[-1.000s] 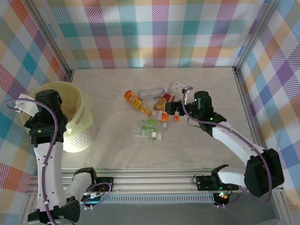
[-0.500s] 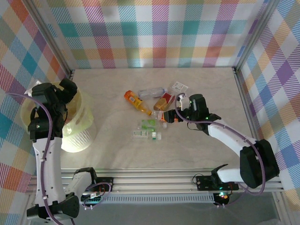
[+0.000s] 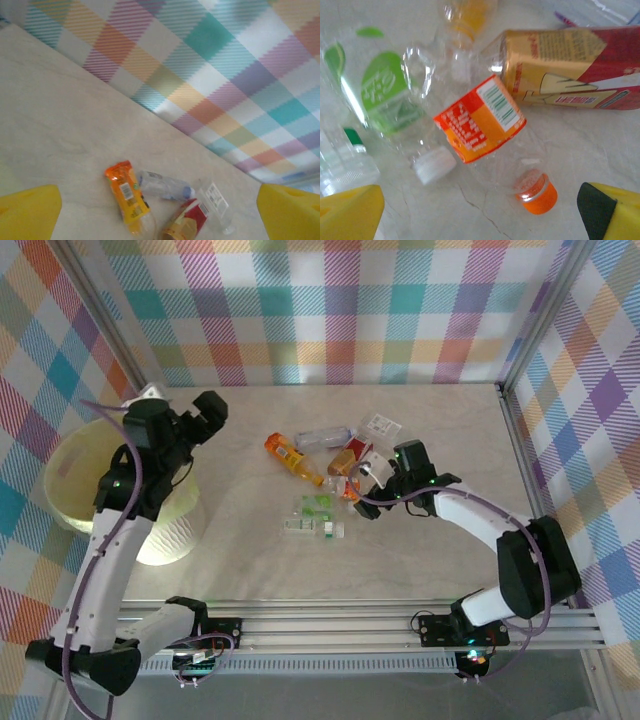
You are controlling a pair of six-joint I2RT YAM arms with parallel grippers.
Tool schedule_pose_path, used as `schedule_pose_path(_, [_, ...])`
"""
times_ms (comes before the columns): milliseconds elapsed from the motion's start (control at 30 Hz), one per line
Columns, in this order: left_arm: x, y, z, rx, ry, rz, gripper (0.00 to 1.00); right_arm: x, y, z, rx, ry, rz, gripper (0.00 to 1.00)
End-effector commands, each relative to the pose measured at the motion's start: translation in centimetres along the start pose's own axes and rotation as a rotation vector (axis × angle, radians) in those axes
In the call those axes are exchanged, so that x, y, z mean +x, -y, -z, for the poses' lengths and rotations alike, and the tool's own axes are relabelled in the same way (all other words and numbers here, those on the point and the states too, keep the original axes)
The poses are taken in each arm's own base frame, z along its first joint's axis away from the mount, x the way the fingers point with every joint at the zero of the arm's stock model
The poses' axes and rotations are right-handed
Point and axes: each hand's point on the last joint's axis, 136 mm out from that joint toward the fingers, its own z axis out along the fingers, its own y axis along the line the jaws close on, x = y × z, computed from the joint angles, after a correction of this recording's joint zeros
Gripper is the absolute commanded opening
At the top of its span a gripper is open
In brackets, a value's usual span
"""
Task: Put the plastic bottles in the bin
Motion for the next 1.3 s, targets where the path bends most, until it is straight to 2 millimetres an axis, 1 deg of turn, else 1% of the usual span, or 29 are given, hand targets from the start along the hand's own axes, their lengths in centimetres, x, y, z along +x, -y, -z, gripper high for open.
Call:
schedule_pose_path(0, [-0.5, 3.1, -0.3, 0.074, 0.039, -0.068, 1.0, 0.9, 0.2, -0.6, -0.028, -0.045, 0.17, 1.0])
schedule_pose_path(100, [1.3, 5.2, -1.3, 0.142, 0.025, -0.145, 1.0, 1.2, 1.2, -1.7, -0.016, -0.065, 0.242, 1.0])
schedule_pose_path(167, [2.0, 6.1, -1.7, 0.178, 0.036, -0.184, 1.0, 1.6, 1.7, -2.4, -0.022, -0.081, 0.29, 1.0])
schedule_pose_path(233, [2.4, 6.3, -2.0, 0.185, 0.036, -0.206, 1.0, 2.1, 2.3, -3.2, -0.02, -0.095, 0.366, 0.99])
schedule_pose_path(333, [3.0, 5.9, -2.4, 0.167, 0.017, -0.216, 1.0, 2.2, 2.9, -4.3, -0.017, -0.099, 0.436, 0.97])
schedule_pose_path(433, [4.0, 6.0, -2.7, 0.192, -0.012, -0.212, 1.0, 1.9, 2.9, -5.2, -0.042, -0.083, 0.484, 0.95])
schedule_pose_path(500, [4.1, 6.6, -2.7, 0.232, -0.006, -0.2, 1.0, 1.7, 2.8, -5.8, -0.062, -0.071, 0.51, 0.94])
schedule_pose_path(633, [4.1, 6.1, -2.5, 0.212, -0.011, -0.191, 1.0, 1.4, 3.2, -6.9, -0.06, -0.05, 0.533, 0.92])
schedule_pose_path(667, [4.3, 5.3, -2.5, 0.163, -0.03, -0.193, 1.0, 1.3, 3.3, -7.2, -0.06, -0.046, 0.539, 0.91])
schedule_pose_path(767, [4.0, 3.9, -2.6, 0.054, -0.051, -0.191, 1.0, 1.4, 3.3, -7.9, -0.065, -0.04, 0.554, 0.87])
schedule_pose_path(833, [4.1, 3.8, -2.8, 0.054, -0.052, -0.187, 1.0, 1.5, 3.3, -8.1, -0.068, -0.036, 0.563, 0.83])
schedule_pose_path(900, [4.3, 3.7, -3.0, 0.062, -0.035, -0.171, 1.0, 1.5, 3.2, -8.1, -0.063, -0.031, 0.566, 0.78])
schedule_pose_path(1000, [4.1, 2.7, -3.1, 0.018, -0.018, -0.169, 1.0, 1.4, 3.2, -7.8, -0.041, -0.012, 0.562, 0.71])
schedule_pose_path(1100, [4.1, 2.7, -3.2, 0.015, -0.013, -0.167, 1.0, 1.2, 3.1, -7.0, -0.022, -0.002, 0.547, 0.61])
schedule_pose_path(1167, [4.4, 3.5, -3.3, 0.067, -0.021, -0.148, 1.0, 1.1, 3.1, -6.3, -0.005, -0.008, 0.529, 0.53])
schedule_pose_path(1233, [4.8, 4.4, -3.5, 0.132, -0.023, -0.112, 1.0, 0.7, 3.3, -5.5, 0.021, -0.002, 0.499, 0.51])
schedule_pose_path(1267, [4.7, 5.0, -3.5, 0.169, -0.007, -0.09, 1.0, 0.3, 3.4, -5.0, 0.041, 0.015, 0.484, 0.51])
